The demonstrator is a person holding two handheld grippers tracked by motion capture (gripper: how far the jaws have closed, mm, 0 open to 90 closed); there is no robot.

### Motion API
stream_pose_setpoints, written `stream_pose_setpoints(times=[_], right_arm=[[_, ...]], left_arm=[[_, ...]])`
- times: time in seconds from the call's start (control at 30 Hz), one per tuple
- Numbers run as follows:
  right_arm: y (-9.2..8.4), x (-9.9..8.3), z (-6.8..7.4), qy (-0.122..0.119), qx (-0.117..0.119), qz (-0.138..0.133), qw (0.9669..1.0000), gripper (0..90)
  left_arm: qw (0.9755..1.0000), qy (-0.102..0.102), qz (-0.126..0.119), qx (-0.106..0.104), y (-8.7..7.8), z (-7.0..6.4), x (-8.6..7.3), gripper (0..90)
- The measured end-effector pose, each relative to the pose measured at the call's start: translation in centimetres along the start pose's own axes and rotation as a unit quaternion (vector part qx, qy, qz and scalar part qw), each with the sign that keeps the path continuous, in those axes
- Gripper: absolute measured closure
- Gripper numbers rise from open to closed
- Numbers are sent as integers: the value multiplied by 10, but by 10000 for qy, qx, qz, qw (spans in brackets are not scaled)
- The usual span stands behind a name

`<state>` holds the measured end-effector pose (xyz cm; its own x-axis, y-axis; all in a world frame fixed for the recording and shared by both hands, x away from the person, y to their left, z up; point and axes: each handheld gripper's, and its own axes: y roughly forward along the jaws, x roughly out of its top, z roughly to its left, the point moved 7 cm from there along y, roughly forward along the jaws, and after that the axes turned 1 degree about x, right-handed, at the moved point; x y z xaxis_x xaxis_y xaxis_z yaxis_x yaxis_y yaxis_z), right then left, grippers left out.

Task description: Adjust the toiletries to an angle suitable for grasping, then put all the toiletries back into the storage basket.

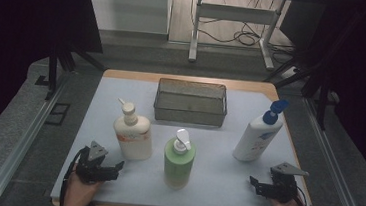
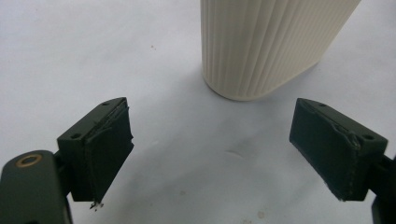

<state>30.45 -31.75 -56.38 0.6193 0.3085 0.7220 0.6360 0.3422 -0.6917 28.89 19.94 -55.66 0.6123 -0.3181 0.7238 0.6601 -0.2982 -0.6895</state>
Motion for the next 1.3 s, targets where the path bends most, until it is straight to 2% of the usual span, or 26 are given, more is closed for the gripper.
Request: stream_pose_setpoints(times=[0.2,0.47,0.73,0.87,1.3], right_arm=[[-1,1,0,-4,8,-58,10000,119],[-2,0,1,-24,15,-61,10000,115],[-5,-1,-2,21,-19,-81,10000,105],[-5,-2,-3,28,-3,-70,10000,102],[-5,1,-2,81,89,-42,9999,96]], left_arm=[[10000,53,60,30,2,0,-1,130],[9999,-8,111,19,5,3,-3,129],[9995,113,283,-108,17,0,-7,127],[9991,-45,320,-273,19,2,-7,125],[9990,-60,329,-284,19,2,-8,123]])
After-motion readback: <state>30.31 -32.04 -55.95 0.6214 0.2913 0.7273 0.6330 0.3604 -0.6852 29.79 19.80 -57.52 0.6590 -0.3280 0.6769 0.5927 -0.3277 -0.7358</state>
